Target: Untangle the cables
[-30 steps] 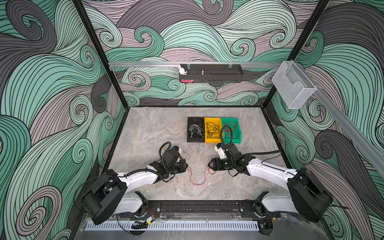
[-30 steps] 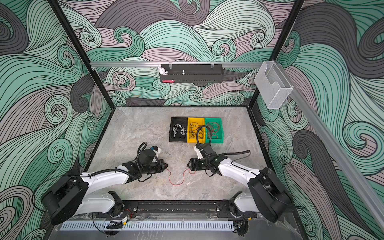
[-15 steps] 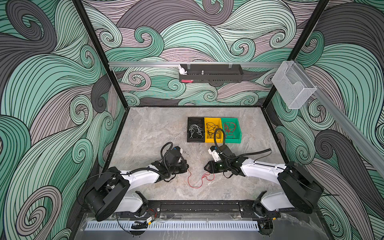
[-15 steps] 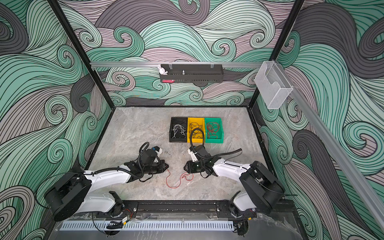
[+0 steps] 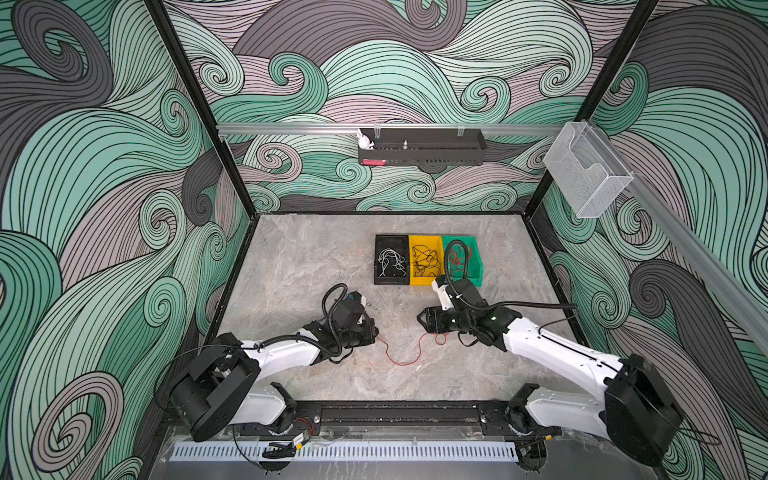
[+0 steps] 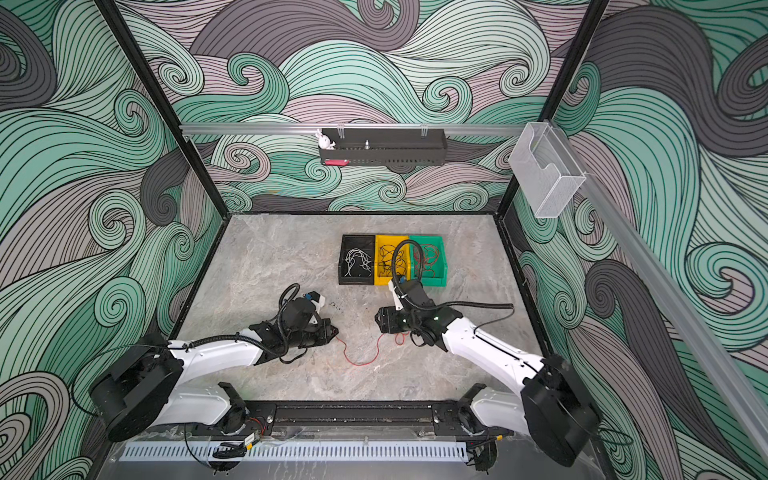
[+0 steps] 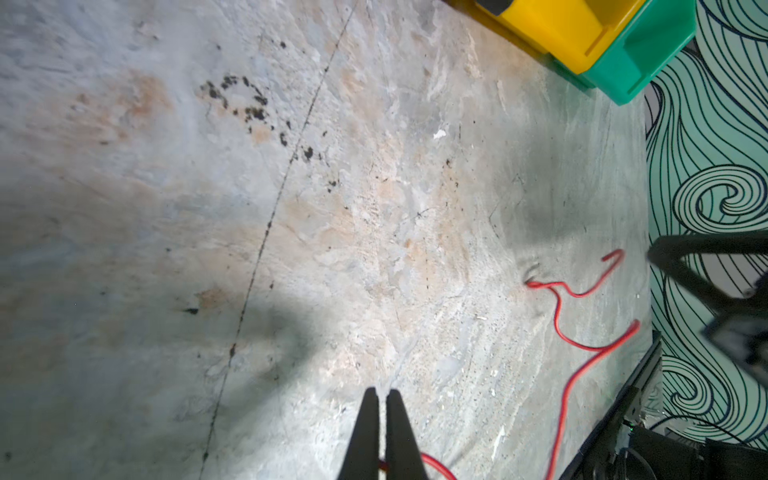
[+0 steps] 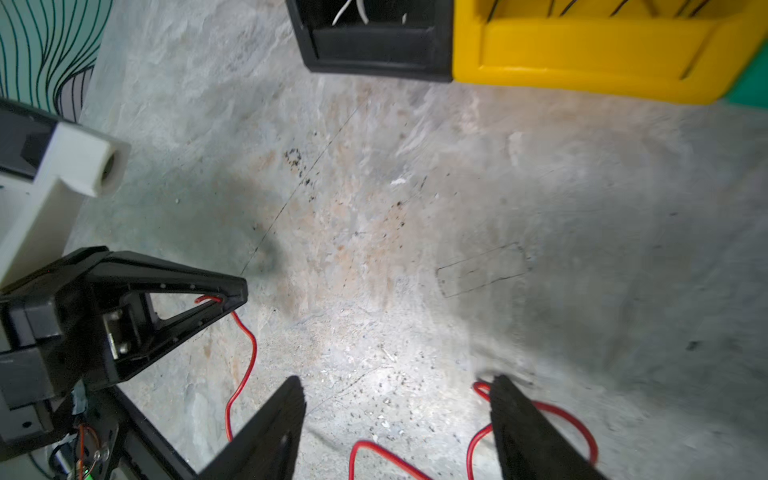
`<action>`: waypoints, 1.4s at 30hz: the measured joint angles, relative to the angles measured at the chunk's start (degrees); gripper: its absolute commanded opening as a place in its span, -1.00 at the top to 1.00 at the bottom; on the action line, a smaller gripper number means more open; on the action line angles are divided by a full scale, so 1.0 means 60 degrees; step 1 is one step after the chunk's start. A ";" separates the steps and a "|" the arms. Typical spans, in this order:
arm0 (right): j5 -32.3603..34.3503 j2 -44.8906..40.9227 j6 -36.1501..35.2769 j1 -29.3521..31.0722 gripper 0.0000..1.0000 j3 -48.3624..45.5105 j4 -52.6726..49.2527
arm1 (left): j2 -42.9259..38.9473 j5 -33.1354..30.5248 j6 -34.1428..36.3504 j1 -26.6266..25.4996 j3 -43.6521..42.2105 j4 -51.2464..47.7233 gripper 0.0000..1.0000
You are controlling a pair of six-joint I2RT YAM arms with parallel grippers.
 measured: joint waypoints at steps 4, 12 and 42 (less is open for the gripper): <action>0.0313 -0.0605 -0.0124 -0.0328 -0.64 0.0007 -0.0783 | 0.0222 -0.0182 -0.0149 0.0000 0.0342 -0.0171 1.00; -0.0087 -0.1443 0.0280 -0.0222 -0.62 -0.0131 -0.1341 | 0.0699 -0.0412 -0.0535 -0.0011 0.0922 -0.0350 1.00; -0.0659 0.1413 0.1290 0.1162 0.58 -0.0321 0.0608 | 0.0452 -0.0423 -0.0754 -0.0259 0.1100 -0.0299 1.00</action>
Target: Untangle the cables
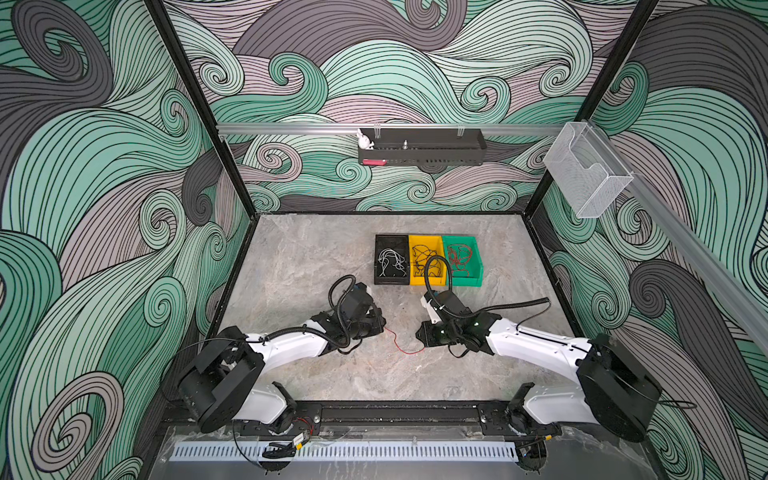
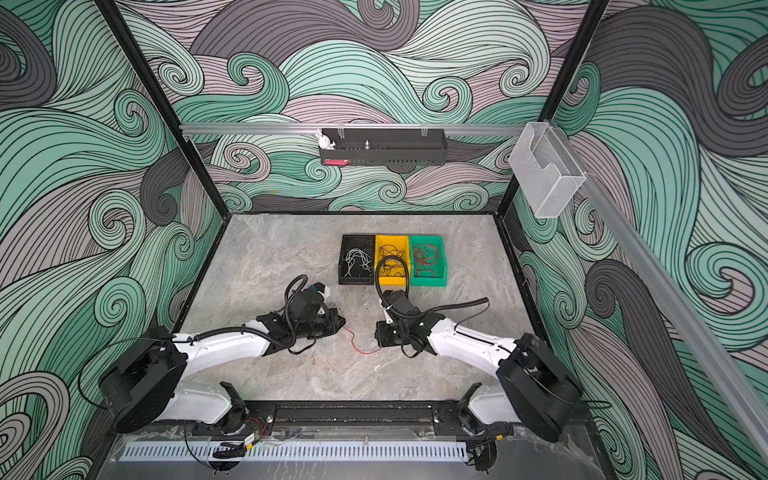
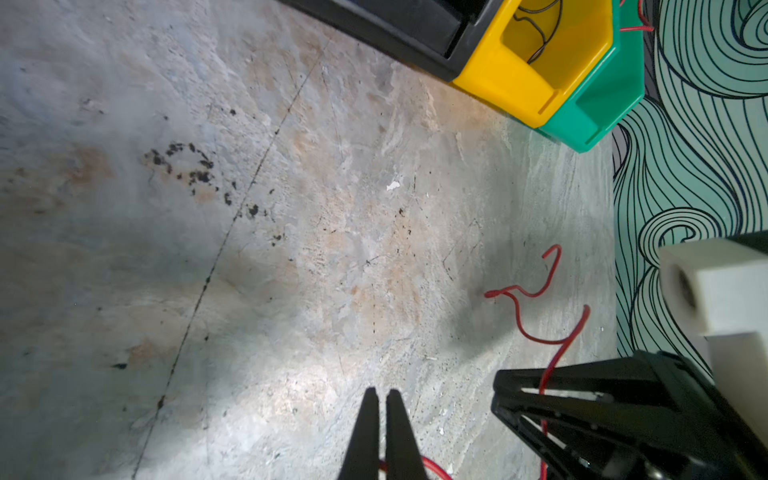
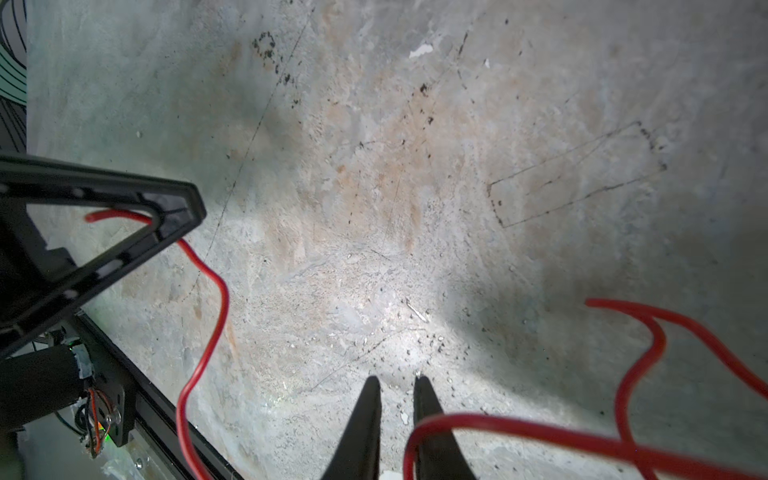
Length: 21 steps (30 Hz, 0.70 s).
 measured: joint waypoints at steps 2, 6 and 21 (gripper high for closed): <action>0.0066 -0.0084 -0.0211 0.0000 0.22 0.0229 -0.0255 | -0.0004 -0.0015 0.0000 0.0000 -0.0033 -0.0022 1.00; 0.0208 -0.0091 -0.0659 0.0000 -0.18 0.0721 -0.0776 | -0.0171 -0.0138 0.0000 0.0000 -0.0047 -0.0175 1.00; -0.0087 -0.2437 -0.2229 0.0113 -0.13 0.1027 -0.2455 | -0.0321 0.0022 0.0266 0.0000 0.0164 -0.0612 1.00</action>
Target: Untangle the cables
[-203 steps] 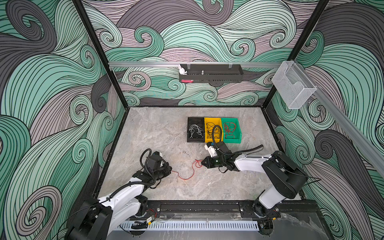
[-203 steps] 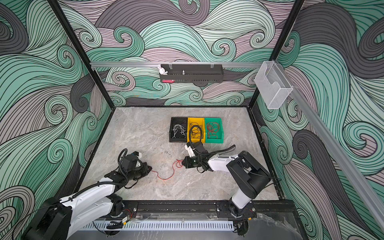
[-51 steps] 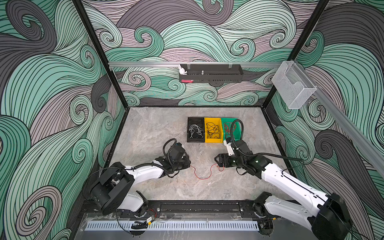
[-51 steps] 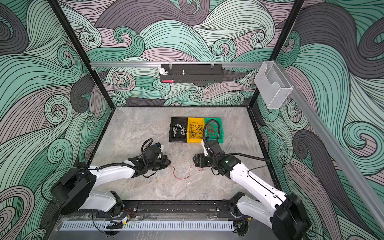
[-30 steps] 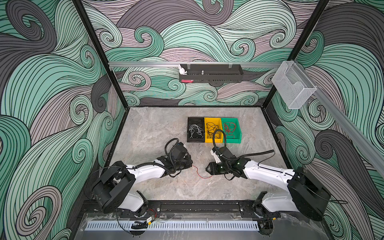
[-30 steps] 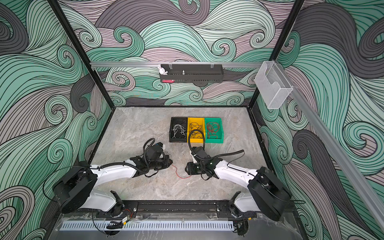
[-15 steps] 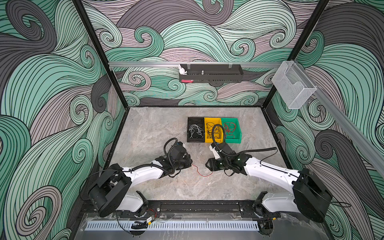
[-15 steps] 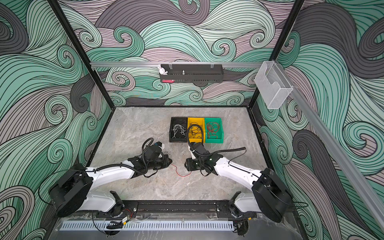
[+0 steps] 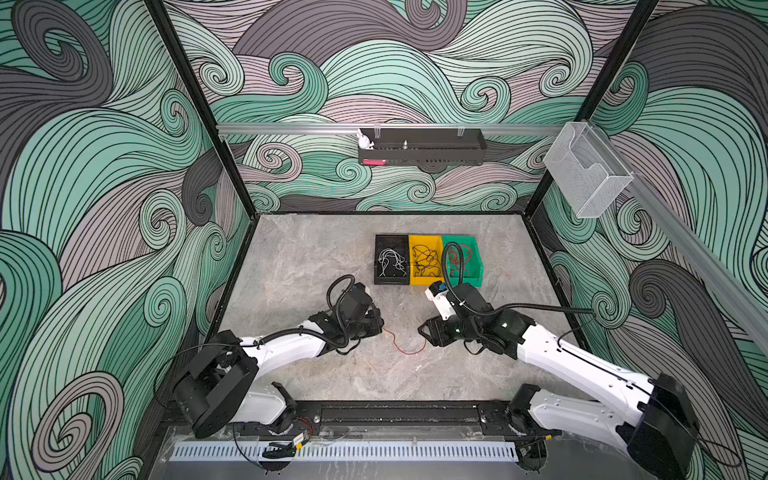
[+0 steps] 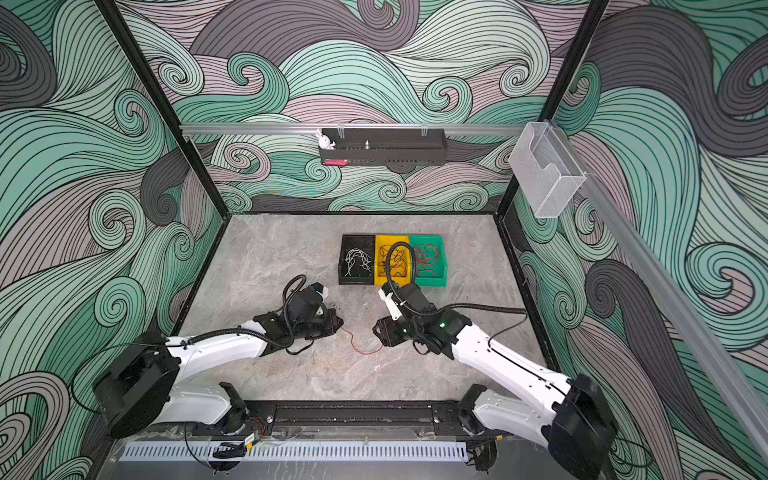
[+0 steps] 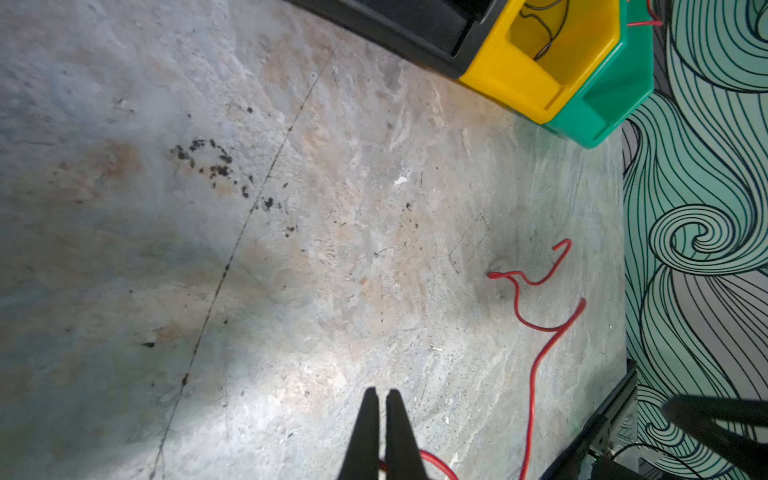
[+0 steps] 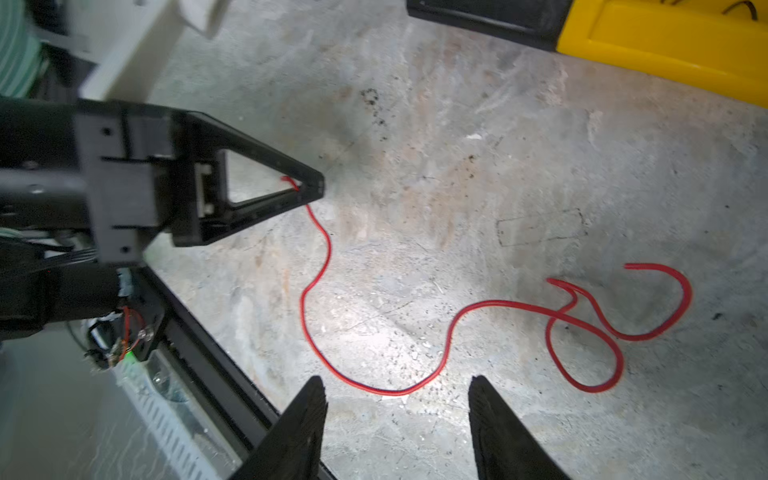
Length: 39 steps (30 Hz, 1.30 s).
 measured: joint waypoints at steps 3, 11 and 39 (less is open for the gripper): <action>-0.0379 0.0226 -0.0087 0.0069 -0.13 0.0026 0.0182 | -0.0069 0.0178 0.0084 0.0000 0.0186 -0.0025 1.00; -0.1865 0.1778 0.0415 0.0193 -0.12 0.0004 0.1825 | -0.0812 0.0561 0.0663 -0.0087 0.0357 0.0022 1.00; -0.3257 0.2743 0.1730 0.0102 0.18 -0.0237 0.3705 | -0.1632 0.0699 0.1723 -0.0124 0.0073 0.0637 1.00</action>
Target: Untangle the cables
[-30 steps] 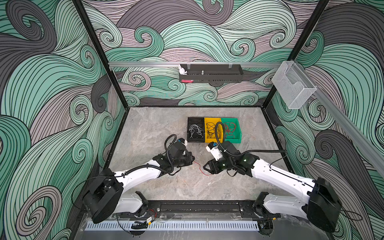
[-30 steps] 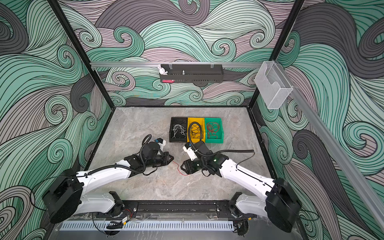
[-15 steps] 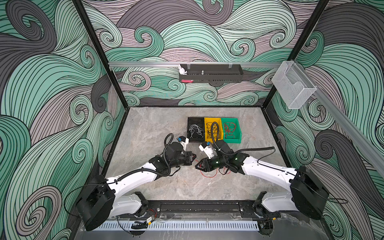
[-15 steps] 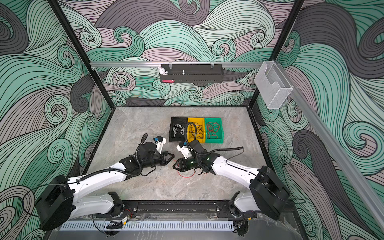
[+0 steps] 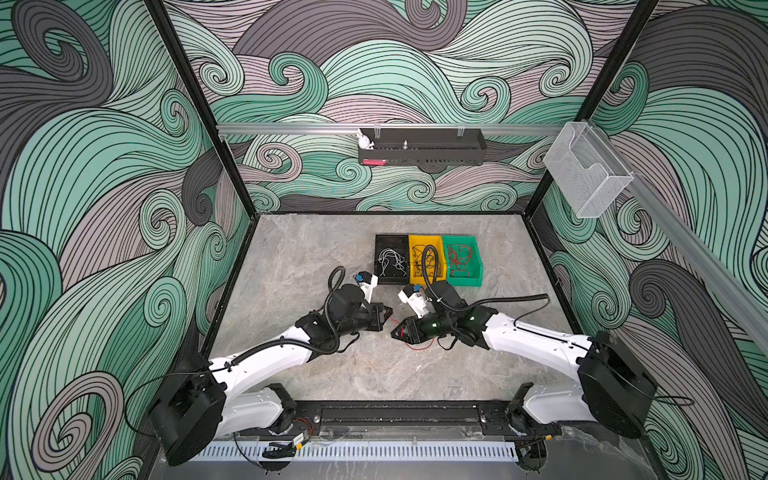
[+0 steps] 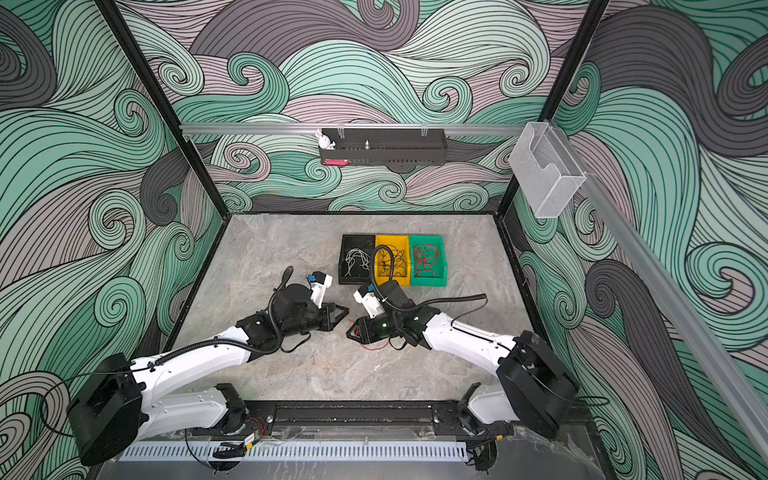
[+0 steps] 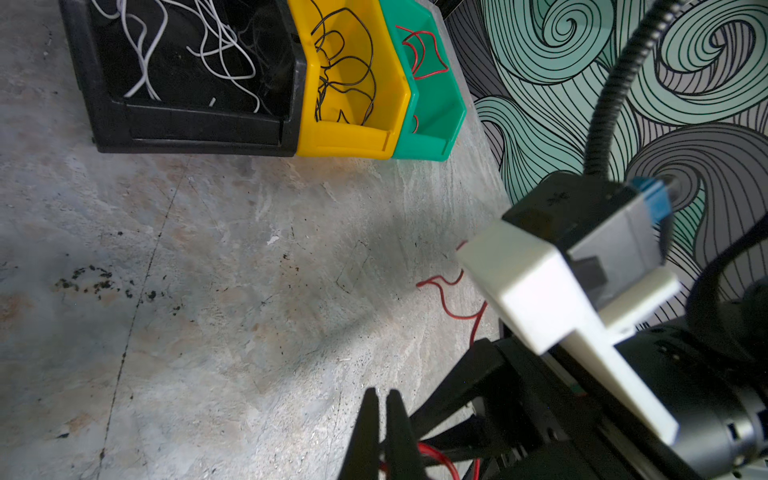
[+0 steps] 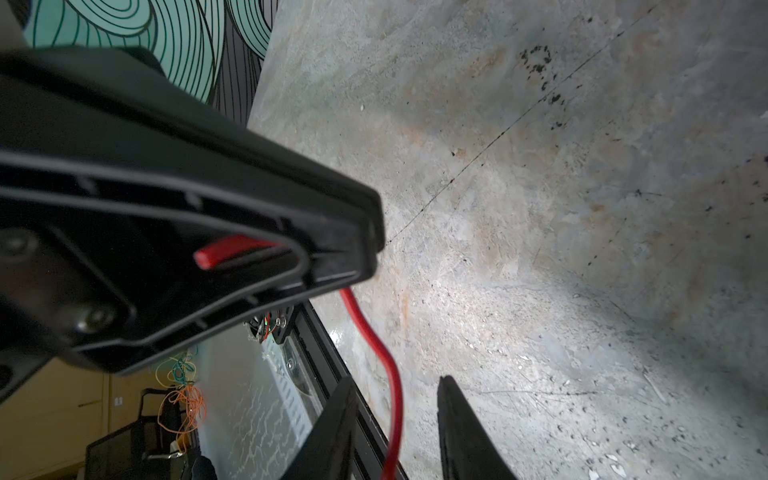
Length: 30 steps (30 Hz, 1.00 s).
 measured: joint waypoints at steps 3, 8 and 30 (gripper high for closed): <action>0.0004 -0.0040 -0.0109 -0.0124 0.16 0.0000 -0.0142 | -0.0047 0.0058 0.0237 0.0000 0.0000 0.0007 1.00; -0.0022 -0.0324 -0.0368 -0.0437 0.19 0.0000 -0.0506 | -0.0051 0.0208 0.0721 0.0000 0.0000 0.0011 1.00; -0.0696 -0.0346 -0.0444 -0.0594 0.81 0.0007 -0.0481 | -0.0044 0.0637 0.1300 -0.0106 -0.0051 0.0149 0.96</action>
